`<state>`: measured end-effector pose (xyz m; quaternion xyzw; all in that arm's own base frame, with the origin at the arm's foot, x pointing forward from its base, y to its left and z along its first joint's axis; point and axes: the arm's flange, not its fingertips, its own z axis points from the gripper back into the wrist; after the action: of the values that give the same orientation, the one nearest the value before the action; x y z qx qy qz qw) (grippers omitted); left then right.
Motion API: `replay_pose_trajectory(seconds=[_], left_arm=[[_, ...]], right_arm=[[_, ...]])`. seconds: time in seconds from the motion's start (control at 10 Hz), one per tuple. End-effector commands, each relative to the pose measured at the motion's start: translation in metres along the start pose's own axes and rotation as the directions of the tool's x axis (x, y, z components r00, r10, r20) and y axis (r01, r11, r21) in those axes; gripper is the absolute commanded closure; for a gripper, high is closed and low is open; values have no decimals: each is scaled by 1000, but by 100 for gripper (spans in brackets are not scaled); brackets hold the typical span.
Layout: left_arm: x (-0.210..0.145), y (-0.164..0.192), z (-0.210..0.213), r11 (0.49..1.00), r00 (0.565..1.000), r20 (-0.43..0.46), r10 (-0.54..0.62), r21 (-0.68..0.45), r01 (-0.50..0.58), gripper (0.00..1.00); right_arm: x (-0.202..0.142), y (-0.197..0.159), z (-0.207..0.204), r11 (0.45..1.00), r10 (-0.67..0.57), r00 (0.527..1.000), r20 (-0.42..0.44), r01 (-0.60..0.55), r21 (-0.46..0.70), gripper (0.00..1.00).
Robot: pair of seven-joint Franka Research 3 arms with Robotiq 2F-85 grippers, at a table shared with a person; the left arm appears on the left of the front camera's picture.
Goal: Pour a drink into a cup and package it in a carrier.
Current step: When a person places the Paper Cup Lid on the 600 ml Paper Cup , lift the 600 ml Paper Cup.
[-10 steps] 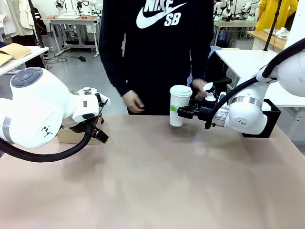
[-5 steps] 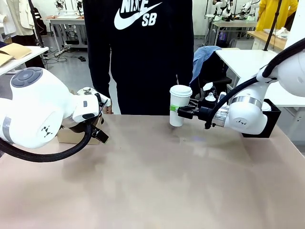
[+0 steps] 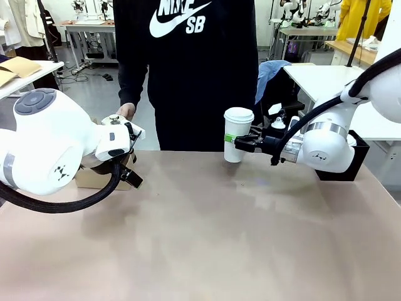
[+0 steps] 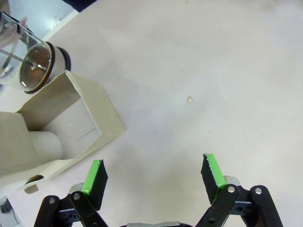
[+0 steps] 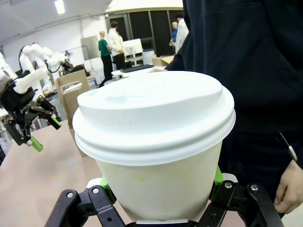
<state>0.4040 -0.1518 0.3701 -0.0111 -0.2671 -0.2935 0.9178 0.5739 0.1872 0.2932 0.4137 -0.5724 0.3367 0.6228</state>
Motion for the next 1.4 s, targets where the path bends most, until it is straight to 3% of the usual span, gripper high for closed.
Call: replay_pose_trajectory(seconds=[0.0, 0.1, 0.3, 0.5, 0.8, 1.2, 1.3], left_arm=[[0, 0, 0, 1000, 1000, 1, 0, -1, 0, 0], [0, 0, 0, 1000, 1000, 1, 0, -1, 0, 0], [0, 0, 0, 1000, 1000, 1, 0, -1, 0, 0], [0, 0, 0, 1000, 1000, 1, 0, -1, 0, 0], [0, 0, 0, 1000, 1000, 1, 0, -1, 0, 0], [0, 0, 0, 1000, 1000, 1, 0, -1, 0, 0], [0, 0, 0, 1000, 1000, 1, 0, -1, 0, 0]], right_arm=[[37, 11, 7, 1000, 8, 1000, -30, -8, 1, 16], [124, 34, 17, 999, 42, 998, -37, -41, 30, 16], [128, 35, 18, 999, 44, 998, -37, -42, 33, 16], [203, 74, 40, 992, 115, 993, -39, -112, 61, 16], [273, 124, 67, 984, 153, 988, -34, -149, 99, 16], [277, 130, 67, 988, 95, 995, -16, -92, 120, 16], [285, 138, 70, 981, 174, 985, -14, -172, 88, 16]])
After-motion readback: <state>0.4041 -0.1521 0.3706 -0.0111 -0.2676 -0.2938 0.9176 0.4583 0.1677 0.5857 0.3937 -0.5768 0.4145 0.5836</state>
